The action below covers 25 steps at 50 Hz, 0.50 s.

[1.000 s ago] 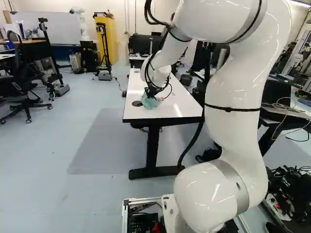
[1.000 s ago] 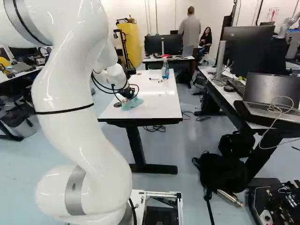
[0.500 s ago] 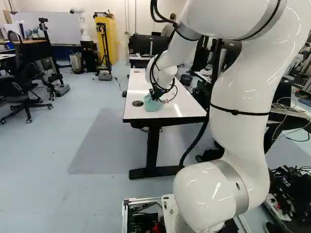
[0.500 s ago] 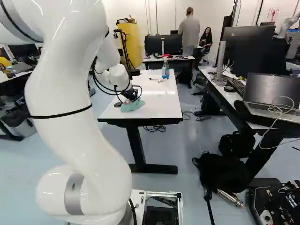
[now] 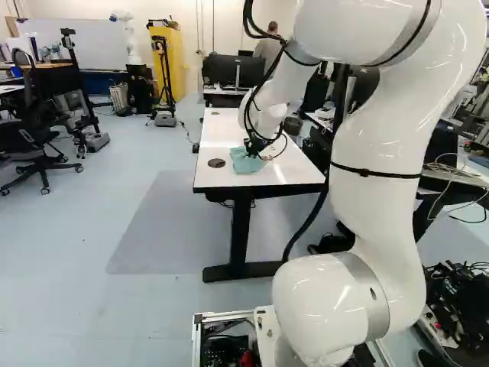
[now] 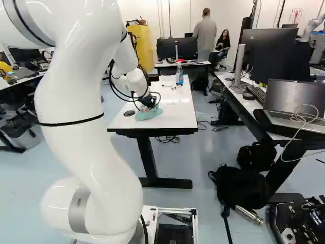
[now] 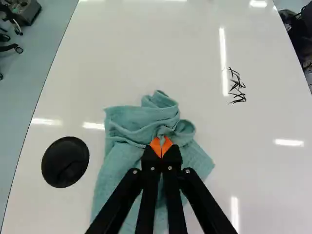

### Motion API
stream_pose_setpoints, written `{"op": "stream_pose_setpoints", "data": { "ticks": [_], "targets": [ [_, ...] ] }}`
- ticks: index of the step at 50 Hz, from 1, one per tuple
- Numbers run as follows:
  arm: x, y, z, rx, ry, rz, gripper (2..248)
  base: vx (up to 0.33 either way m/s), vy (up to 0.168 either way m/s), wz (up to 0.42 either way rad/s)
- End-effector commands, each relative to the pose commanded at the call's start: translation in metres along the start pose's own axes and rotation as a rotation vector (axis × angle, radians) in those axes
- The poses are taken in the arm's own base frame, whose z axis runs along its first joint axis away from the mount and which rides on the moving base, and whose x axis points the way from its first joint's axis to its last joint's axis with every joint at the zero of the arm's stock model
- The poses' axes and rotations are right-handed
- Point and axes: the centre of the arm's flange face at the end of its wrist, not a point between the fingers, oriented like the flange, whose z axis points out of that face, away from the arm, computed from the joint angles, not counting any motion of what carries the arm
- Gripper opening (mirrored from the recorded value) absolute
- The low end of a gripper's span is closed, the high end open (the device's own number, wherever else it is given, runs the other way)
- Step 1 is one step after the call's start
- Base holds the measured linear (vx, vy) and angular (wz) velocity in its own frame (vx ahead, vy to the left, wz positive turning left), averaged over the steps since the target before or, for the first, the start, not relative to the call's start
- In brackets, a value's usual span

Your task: Clean the table with the green towel

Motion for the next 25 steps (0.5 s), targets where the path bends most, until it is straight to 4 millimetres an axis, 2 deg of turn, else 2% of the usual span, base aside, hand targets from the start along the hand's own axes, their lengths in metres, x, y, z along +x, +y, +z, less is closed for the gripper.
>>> {"op": "stream_pose_setpoints", "data": {
  "ticks": [12, 25],
  "targets": [
    [0.017, -0.003, 0.015, 0.003, 0.013, -0.004, 21, 0.000, 0.000, 0.000],
    [0.032, -0.016, 0.029, 0.016, 0.026, -0.021, 21, 0.000, 0.000, 0.000]
  ]
}}
